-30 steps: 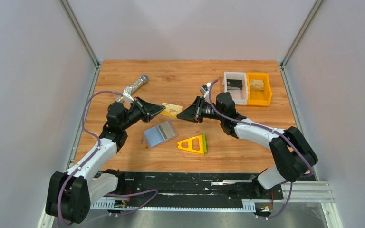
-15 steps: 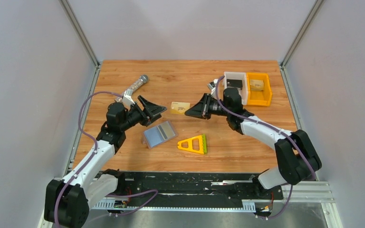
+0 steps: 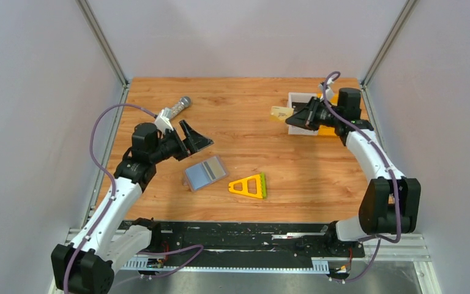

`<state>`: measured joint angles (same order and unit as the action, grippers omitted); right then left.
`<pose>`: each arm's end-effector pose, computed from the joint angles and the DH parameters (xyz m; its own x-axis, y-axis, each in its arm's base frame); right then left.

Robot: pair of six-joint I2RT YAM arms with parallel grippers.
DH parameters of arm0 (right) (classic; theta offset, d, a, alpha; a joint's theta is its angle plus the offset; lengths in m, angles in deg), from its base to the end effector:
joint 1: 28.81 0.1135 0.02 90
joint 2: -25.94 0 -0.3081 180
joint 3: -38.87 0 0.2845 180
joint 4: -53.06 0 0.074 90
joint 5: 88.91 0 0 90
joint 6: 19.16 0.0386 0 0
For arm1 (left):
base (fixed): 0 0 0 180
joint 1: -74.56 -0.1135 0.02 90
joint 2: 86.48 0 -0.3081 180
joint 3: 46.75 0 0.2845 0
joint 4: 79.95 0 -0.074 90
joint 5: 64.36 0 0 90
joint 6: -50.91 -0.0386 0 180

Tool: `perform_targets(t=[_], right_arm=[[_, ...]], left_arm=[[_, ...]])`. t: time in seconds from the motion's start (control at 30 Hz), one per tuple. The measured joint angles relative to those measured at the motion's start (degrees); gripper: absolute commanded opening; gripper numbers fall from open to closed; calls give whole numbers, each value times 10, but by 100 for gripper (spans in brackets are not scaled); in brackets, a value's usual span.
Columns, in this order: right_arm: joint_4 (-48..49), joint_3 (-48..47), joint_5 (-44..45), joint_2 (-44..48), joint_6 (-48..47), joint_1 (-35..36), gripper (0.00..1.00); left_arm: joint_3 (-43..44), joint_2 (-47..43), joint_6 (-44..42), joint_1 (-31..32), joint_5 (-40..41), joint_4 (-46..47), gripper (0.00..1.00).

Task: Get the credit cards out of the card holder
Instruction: Place the credit card in the storage box.

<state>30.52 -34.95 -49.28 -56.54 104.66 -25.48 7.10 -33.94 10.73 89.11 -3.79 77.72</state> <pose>0.3430 0.0497 0.3250 -0.8163 0.3081 -0.4886 -0.2893 0.5140 0.8075 0.2058 -0.0730 0.3260 -0.7304 -0.4979 -0.4676 0.1623 0.5384 -0.8269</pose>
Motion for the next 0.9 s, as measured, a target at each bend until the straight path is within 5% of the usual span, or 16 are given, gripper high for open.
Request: perform_targets(t=[0.4,0.9], right_arm=[[-273,-204,57,-134,-187,-203,0],[-437,-507,155,-391,-245,-240,0]], left_arm=[[39,39,-110,0,-16,-120,100],[62,68,-200,0,-15,-178,100]])
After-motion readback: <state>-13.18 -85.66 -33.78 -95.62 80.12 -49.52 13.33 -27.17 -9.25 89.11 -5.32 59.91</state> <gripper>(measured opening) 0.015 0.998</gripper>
